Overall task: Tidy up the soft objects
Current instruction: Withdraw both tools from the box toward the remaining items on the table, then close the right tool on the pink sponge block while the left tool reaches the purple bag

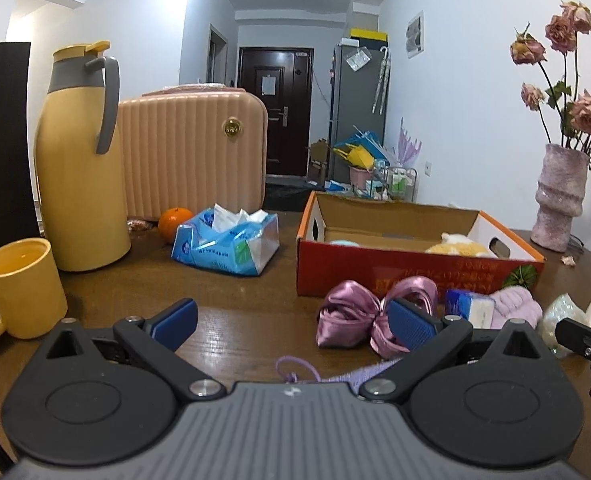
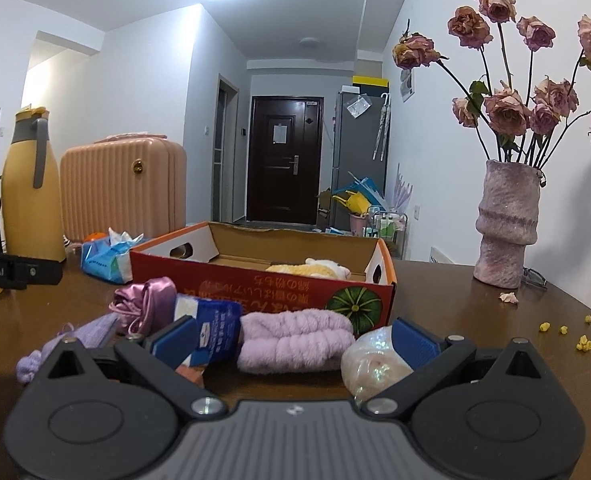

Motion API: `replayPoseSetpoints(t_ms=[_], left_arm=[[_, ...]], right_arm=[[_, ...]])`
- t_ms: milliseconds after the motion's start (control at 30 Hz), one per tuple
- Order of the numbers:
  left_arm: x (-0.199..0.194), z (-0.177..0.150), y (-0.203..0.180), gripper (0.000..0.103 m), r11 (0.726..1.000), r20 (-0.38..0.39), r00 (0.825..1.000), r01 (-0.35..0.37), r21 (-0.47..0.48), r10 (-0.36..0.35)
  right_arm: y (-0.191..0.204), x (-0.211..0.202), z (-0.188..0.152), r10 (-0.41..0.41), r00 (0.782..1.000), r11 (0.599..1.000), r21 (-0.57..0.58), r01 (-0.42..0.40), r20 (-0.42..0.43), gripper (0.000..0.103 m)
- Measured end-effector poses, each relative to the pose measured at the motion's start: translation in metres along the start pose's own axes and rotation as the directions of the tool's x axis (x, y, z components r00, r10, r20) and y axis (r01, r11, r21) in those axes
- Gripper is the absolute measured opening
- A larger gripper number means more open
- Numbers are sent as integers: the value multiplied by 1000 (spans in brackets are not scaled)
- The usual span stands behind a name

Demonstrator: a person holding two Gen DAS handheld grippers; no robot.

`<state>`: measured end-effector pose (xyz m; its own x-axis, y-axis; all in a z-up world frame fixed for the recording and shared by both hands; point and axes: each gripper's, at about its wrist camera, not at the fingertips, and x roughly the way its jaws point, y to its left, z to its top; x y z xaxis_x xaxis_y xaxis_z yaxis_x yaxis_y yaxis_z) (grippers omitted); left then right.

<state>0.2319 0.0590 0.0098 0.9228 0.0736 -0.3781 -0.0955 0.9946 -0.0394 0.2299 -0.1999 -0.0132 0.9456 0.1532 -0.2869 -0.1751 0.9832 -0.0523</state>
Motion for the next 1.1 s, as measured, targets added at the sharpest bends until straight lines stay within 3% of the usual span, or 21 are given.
replayPoseSetpoints(t_ms=[300,633,1100], left_arm=[[0,-5,11,103,1000,-45,999,1,-16,-2],[11,-14,20,103,999,-102,995,-6,33,10],[21,-14,57,103,997,-133,989,-64,31,68]], right_arm=[[16,2,-8,41,997,998,-36,-44,-64,103],[62,18,-14,106,977,991,-64,-119,-187,103],[92,31,-6,140,962,990,16,-140,-234,103]])
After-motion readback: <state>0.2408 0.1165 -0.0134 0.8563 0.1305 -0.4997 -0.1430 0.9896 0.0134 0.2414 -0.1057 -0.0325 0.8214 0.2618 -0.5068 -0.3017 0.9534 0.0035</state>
